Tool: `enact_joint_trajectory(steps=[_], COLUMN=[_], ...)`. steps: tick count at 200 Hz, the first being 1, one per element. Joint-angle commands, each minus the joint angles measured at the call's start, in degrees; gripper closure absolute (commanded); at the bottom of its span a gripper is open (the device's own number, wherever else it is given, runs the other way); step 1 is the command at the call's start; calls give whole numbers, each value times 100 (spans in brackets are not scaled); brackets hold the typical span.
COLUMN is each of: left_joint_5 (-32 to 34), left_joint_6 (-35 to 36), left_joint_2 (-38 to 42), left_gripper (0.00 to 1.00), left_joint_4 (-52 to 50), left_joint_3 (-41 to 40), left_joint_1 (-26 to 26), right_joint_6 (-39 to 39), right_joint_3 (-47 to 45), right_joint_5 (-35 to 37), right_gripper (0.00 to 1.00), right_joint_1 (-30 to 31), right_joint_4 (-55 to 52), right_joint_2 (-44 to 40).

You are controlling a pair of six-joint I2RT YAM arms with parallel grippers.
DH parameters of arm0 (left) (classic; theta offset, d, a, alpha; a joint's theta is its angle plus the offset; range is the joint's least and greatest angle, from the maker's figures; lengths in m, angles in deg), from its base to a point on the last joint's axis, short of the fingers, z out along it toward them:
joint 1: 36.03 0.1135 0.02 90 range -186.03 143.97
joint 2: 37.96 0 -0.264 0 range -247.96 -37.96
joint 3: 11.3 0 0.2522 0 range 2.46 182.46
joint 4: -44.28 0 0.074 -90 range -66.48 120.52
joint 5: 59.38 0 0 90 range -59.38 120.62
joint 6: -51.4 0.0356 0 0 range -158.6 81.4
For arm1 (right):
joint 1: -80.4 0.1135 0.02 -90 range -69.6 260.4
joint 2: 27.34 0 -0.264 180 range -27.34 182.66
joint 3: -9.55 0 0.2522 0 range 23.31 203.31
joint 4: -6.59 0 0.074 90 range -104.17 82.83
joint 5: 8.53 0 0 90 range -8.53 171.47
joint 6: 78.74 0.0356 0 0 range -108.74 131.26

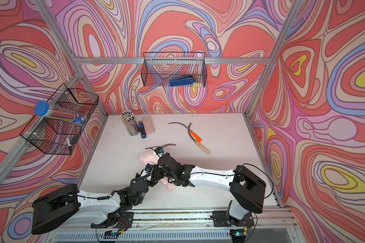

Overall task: Wipe small sickles with rags
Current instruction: Wipe the small sickle.

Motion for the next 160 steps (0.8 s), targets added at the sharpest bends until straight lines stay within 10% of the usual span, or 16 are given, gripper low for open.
enact_joint_trajectory(steps=[1,106,160], left_joint_5=[-18,-384,-266], left_joint_6=[-103,-307,-259], left_joint_2=[52,767,337], left_gripper=[100,100,100], left_joint_4=[188,-444,-125], left_joint_3=[204,98,155], left_joint_1=[-12,-12,-12], right_joint_6=[33,83,-126], right_joint_3=[57,450,657], right_joint_5=[-417,-1213,-1097], right_gripper=[100,100,100], right_joint_1=[-34,-1600,-1085], right_joint_4=[281,115,-190], right_joint_2=[159,853,808])
